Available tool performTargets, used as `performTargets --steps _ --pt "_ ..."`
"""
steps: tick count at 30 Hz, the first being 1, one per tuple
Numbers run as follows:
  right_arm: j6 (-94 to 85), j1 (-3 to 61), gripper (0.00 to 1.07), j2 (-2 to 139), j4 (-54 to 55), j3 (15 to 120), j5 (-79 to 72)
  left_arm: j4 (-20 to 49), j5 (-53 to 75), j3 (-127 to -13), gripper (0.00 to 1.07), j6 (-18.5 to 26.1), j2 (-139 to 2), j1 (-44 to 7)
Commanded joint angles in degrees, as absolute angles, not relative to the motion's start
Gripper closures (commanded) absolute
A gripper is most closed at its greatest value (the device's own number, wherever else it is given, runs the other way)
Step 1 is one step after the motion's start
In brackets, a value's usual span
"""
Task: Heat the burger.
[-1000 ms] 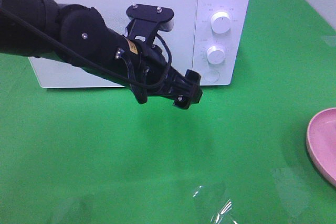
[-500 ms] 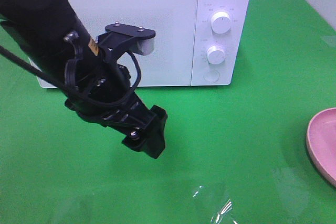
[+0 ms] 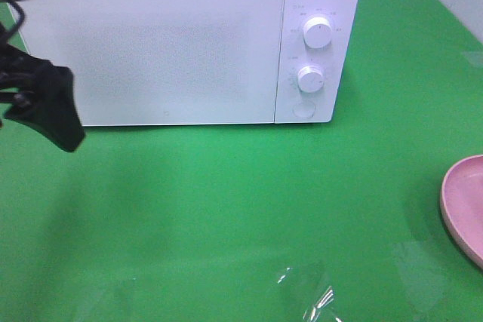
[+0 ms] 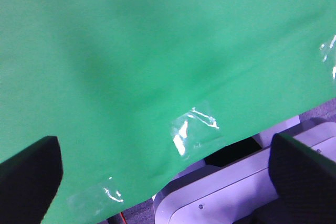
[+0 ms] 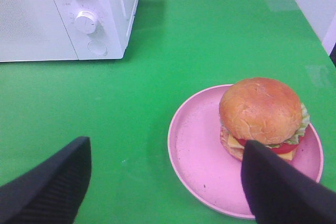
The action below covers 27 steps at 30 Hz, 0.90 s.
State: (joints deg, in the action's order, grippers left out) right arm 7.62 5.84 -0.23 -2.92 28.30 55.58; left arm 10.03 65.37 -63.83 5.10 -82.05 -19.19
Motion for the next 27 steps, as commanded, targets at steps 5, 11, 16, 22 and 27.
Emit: performTargets --steps 5,11,16,22,27 --pt "7.1 5.6 0.32 -1.7 -2.6 28.1 55.1 10.3 71.2 -64.1 0.07 8.1 -75.6 -6.2" --pt "7.1 5.6 0.32 -1.7 -2.6 28.1 55.1 10.6 72.0 -61.9 0.07 8.5 -70.5 -1.1" --pt "7.1 5.6 0.32 -1.7 -2.6 28.1 55.1 10.9 69.0 -53.5 0.07 8.4 -62.9 -0.9" --pt "7.1 5.6 0.32 -1.7 -2.6 28.1 55.1 10.7 68.9 -41.8 0.07 9.0 -50.5 -0.9" --pt "7.1 5.6 0.32 -1.7 -2.6 28.1 55.1 10.8 68.0 -36.6 0.07 10.0 -43.0 -0.9"
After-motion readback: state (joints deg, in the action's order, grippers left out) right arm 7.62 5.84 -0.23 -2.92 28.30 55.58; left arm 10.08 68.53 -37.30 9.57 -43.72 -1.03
